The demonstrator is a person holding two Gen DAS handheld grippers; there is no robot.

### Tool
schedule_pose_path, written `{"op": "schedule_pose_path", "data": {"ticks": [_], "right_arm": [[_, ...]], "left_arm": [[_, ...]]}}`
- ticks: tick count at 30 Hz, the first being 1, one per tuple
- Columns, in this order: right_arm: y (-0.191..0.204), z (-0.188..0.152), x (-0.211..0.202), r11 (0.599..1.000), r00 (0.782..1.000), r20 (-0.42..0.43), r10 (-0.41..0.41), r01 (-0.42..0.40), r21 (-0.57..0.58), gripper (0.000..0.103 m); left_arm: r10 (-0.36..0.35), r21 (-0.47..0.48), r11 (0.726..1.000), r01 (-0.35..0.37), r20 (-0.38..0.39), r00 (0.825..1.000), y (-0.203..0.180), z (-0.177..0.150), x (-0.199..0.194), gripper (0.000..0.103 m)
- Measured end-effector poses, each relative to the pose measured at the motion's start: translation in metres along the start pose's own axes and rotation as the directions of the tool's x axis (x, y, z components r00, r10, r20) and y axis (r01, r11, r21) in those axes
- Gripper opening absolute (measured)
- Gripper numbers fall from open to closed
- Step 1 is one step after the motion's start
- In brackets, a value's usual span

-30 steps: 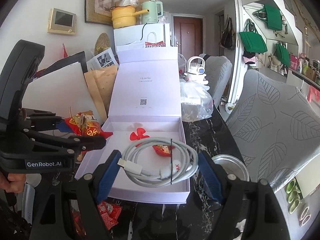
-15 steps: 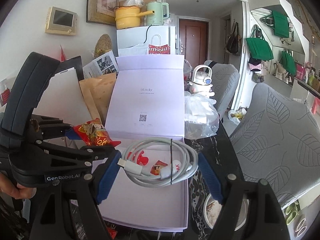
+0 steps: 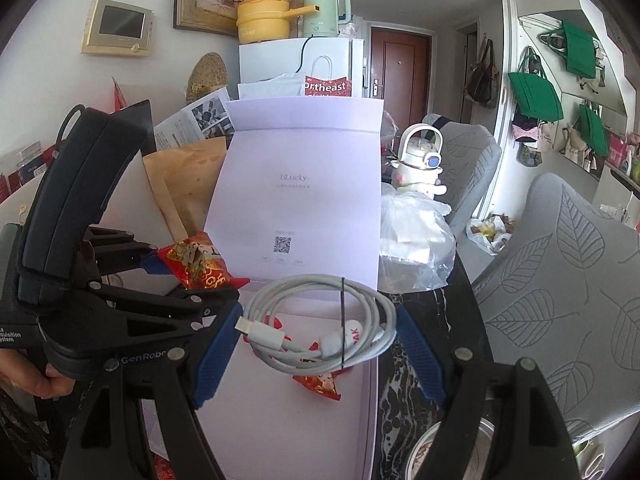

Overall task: Organize objects
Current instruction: 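Lower the packet into the box and open the left gripper while the right gripper lowers the white cable in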

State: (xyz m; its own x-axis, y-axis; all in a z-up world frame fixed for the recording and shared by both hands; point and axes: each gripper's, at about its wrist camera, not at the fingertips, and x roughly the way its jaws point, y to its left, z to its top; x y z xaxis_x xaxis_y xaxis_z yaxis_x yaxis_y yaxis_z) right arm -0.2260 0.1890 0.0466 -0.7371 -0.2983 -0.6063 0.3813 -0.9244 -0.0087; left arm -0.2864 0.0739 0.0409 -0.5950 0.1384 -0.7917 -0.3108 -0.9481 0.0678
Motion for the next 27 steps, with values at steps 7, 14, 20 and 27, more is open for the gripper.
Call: {"op": "schedule_pose_path", "data": {"ticks": [7, 14, 20, 27], "right_arm": [[-0.01, -0.005, 0.026, 1.0, 0.998, -0.058, -0.002, 0.002, -0.005, 0.079], [-0.019, -0.013, 0.05, 1.0, 0.994, -0.109, -0.011, 0.01, -0.008, 0.079], [-0.022, -0.019, 0.07, 1.0, 0.987, -0.158, 0.003, -0.002, 0.007, 0.079], [-0.015, -0.024, 0.087, 1.0, 0.981, -0.196, 0.002, -0.005, -0.013, 0.079]], "left_arm": [[0.019, -0.004, 1.0, -0.019, -0.033, 0.999, -0.001, 0.004, 0.023, 0.043], [0.053, -0.017, 0.998, -0.054, -0.057, 0.997, 0.001, 0.005, 0.045, 0.043], [0.056, -0.01, 0.998, -0.057, -0.092, 0.994, 0.001, 0.002, 0.064, 0.043], [0.055, -0.018, 0.998, -0.058, -0.137, 0.989, 0.004, -0.005, 0.083, 0.044]]}}
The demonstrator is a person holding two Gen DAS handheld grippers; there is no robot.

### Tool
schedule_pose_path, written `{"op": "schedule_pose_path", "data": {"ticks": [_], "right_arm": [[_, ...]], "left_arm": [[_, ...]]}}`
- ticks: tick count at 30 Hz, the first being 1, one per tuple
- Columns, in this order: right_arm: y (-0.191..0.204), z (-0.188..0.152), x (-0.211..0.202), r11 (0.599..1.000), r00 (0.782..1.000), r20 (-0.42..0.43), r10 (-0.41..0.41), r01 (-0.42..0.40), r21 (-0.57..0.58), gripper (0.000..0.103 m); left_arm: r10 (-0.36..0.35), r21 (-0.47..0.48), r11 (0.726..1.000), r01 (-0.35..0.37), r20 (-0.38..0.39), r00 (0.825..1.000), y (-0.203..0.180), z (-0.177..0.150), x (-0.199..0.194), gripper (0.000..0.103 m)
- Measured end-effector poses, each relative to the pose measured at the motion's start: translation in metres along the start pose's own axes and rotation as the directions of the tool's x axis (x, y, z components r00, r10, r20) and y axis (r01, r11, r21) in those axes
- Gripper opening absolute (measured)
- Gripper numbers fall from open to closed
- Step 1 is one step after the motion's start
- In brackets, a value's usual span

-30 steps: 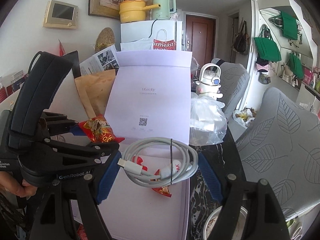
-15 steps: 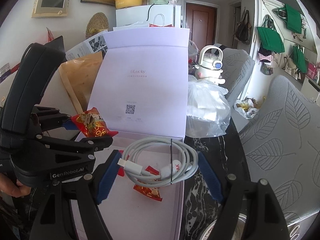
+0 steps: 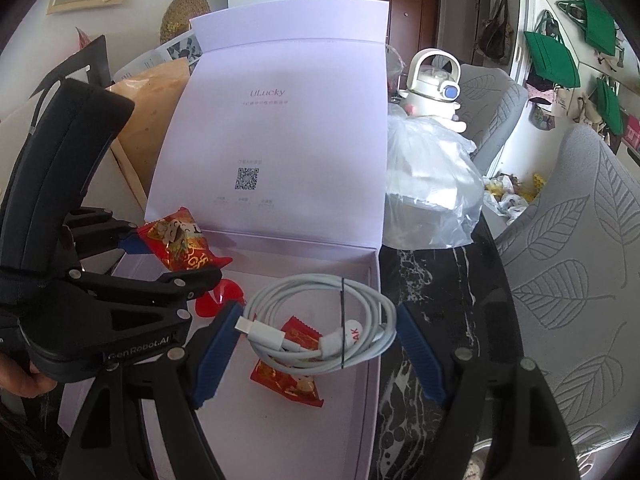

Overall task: Organize objects
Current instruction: 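Lower the packet into the box and open the left gripper while the right gripper lowers the white cable in, then withdraw both grippers from the white box back over the table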

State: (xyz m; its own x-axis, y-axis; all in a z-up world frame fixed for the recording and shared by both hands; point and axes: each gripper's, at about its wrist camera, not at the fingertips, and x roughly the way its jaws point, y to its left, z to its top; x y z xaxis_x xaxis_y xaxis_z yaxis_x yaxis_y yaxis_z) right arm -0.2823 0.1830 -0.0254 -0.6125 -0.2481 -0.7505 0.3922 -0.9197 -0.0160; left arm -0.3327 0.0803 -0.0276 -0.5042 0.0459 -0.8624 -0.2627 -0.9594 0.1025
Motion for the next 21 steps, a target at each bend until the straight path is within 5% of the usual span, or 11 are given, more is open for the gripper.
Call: {"op": "schedule_pose_path", "data": {"ticks": [16, 21], "right_arm": [[0.008, 0.001, -0.013, 0.998, 0.998, 0.01, -0.056, 0.057, -0.04, 0.08], [0.007, 0.002, -0.027, 0.996, 0.996, 0.024, -0.086, 0.087, -0.035, 0.08]], "left_arm": [[0.033, -0.006, 0.999, -0.034, -0.021, 0.999, 0.0, -0.001, -0.004, 0.045], [0.05, -0.002, 0.999, -0.05, 0.006, 0.999, -0.014, 0.004, -0.012, 0.058]]}}
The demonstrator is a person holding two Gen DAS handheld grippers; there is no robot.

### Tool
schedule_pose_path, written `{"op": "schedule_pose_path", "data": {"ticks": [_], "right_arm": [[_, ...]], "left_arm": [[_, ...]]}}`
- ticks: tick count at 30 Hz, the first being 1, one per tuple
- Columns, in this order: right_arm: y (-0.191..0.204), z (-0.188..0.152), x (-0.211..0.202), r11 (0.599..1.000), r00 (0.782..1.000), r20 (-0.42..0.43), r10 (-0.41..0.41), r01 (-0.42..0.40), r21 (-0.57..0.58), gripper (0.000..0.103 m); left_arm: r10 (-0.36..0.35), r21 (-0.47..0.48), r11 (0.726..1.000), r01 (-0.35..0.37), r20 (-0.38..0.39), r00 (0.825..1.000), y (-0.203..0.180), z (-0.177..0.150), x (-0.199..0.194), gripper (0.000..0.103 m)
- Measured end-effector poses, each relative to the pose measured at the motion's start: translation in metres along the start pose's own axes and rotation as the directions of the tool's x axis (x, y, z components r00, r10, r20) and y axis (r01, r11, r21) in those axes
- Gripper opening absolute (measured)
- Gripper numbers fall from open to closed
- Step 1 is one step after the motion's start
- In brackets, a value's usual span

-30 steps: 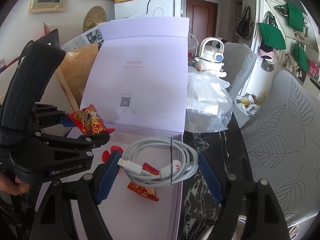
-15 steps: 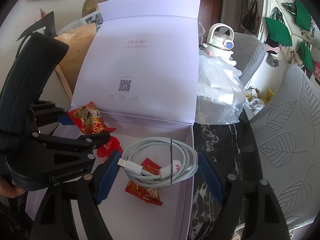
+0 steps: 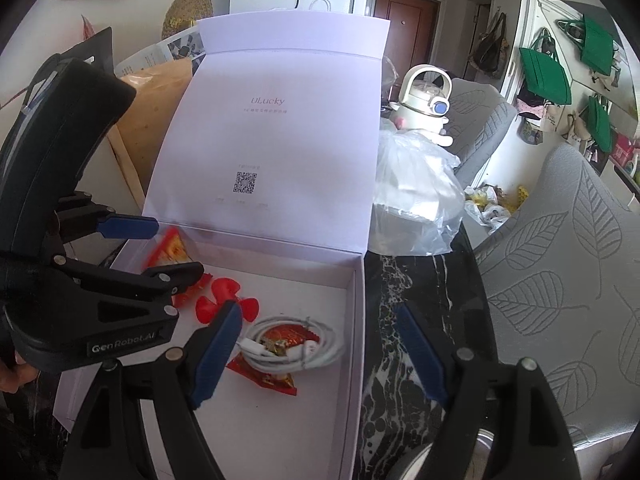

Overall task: Organize objects
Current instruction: 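Withdraw both grippers from the white box back over the table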

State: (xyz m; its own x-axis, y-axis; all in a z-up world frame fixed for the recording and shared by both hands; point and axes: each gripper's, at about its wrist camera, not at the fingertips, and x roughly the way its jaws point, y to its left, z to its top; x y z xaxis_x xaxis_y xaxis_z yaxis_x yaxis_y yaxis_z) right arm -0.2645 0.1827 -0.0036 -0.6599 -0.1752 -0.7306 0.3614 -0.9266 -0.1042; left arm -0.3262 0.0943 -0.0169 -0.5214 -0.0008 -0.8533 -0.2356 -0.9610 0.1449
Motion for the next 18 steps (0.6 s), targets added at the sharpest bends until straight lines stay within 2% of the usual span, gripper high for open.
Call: {"op": "schedule_pose_path", "data": {"ticks": [7, 9, 18], "right_arm": [[-0.004, -0.001, -0.025, 1.0, 1.0, 0.023, -0.013, 0.012, 0.02, 0.08], [-0.004, -0.001, -0.034, 1.0, 0.999, 0.033, -0.02, 0.019, 0.021, 0.08], [-0.001, -0.004, -0.08, 0.999, 0.996, 0.081, -0.045, 0.042, 0.031, 0.08]], "left_arm": [[-0.009, -0.004, 1.0, 0.009, 0.045, 0.999, -0.009, 0.004, -0.028, 0.058], [-0.01, -0.006, 1.0, 0.011, 0.055, 0.998, 0.008, -0.005, -0.043, 0.058], [-0.018, -0.009, 1.0, 0.019, 0.109, 0.994, 0.009, -0.016, -0.09, 0.058]]}}
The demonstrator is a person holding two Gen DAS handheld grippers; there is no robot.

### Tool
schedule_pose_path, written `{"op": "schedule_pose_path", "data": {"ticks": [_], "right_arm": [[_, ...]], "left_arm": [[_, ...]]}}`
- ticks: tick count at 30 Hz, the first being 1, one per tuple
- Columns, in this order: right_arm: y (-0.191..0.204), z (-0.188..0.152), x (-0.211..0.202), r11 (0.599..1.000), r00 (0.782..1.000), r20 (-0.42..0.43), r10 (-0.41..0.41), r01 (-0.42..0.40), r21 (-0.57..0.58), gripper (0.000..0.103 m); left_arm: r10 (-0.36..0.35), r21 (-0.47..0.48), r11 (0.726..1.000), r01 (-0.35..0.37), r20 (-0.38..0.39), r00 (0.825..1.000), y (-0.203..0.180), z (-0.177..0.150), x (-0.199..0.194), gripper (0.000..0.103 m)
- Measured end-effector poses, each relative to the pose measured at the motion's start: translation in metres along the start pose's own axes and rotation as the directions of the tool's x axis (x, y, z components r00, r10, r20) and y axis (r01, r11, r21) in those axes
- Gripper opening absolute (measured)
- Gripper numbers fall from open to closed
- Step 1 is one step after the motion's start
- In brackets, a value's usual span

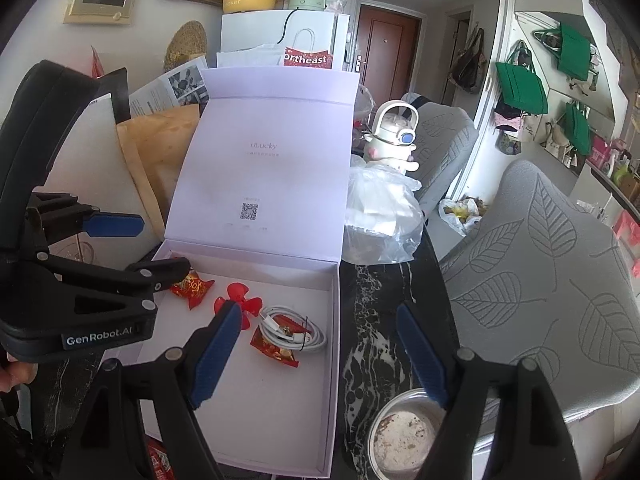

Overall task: Organize objects
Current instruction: 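Withdraw both grippers from the white box back over the table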

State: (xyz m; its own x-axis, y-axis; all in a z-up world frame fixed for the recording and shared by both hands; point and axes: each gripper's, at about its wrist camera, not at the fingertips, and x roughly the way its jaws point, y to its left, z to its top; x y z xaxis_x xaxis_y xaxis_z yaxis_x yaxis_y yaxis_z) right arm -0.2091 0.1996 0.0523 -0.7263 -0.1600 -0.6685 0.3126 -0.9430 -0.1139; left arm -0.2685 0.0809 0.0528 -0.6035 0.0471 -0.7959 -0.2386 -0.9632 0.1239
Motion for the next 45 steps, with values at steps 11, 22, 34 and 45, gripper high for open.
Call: {"op": "schedule_pose_path", "data": {"ticks": [11, 22, 34, 45], "right_arm": [[0.008, -0.01, -0.058, 1.0, 0.999, 0.054, -0.01, 0.01, 0.009, 0.08], [0.023, -0.033, -0.104, 1.0, 0.996, 0.083, -0.014, 0.013, 0.008, 0.08], [0.043, -0.072, -0.126, 1.0, 0.998, 0.067, 0.015, -0.016, 0.021, 0.08], [0.061, -0.106, -0.133, 0.998, 0.998, 0.044, 0.048, -0.049, 0.026, 0.08]], "left_arm": [[-0.014, -0.005, 1.0, 0.014, 0.049, 0.999, -0.005, -0.017, -0.051, 0.058], [-0.012, -0.017, 1.0, 0.013, 0.074, 0.997, -0.007, -0.045, -0.088, 0.059], [-0.014, -0.019, 1.0, 0.016, 0.063, 0.998, -0.012, -0.088, -0.107, 0.06], [-0.028, -0.023, 0.999, 0.028, 0.011, 1.0, -0.021, -0.132, -0.103, 0.06]]}}
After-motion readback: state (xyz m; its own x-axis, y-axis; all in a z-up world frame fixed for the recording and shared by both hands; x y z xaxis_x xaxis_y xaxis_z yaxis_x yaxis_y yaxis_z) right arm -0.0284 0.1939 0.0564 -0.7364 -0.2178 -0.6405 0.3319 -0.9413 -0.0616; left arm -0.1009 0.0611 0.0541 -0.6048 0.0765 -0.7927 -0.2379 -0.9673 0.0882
